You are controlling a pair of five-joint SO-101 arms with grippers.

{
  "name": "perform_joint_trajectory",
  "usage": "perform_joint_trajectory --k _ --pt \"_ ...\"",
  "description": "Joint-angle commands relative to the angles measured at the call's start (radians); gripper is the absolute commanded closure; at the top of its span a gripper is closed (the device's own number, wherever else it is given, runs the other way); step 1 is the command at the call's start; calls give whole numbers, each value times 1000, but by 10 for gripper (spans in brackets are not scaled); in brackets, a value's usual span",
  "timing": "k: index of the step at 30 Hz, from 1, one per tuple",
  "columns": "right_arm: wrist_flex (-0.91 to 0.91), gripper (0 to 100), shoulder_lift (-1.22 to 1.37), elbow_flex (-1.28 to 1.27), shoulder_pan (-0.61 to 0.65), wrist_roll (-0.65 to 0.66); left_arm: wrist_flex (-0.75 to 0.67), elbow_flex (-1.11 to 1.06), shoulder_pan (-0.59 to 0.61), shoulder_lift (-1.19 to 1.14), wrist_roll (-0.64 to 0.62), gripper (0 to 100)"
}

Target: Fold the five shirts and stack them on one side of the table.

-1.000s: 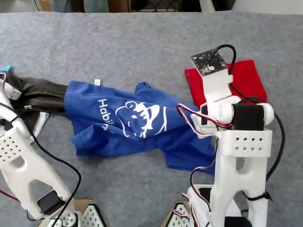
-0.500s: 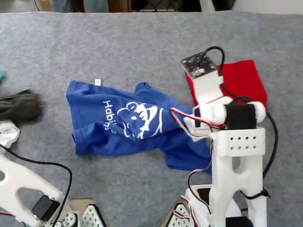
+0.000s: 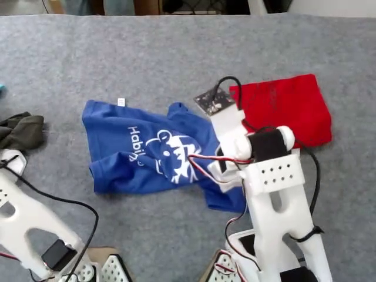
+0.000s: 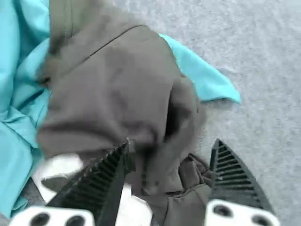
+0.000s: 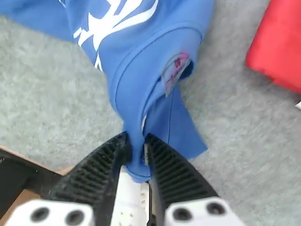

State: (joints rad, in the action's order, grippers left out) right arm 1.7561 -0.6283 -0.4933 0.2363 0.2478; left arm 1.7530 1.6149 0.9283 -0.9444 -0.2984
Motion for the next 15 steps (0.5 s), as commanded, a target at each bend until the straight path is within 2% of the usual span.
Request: perform_joint_trajectory --k 1,5,7,10,15 --pt "-2 949 -24 -44 12 -5 9 53 -21 132 9 713" --pt "-3 761 -25 -81 12 -3 8 50 -24 224 80 715" --pt "-3 709 -25 -58 12 -3 8 19 -28 269 66 715" --pt "-3 735 -25 18 12 -8 8 -74 -65 347 49 715" --pt "-2 878 -19 206 -54 -3 8 -366 -208 497 -8 715"
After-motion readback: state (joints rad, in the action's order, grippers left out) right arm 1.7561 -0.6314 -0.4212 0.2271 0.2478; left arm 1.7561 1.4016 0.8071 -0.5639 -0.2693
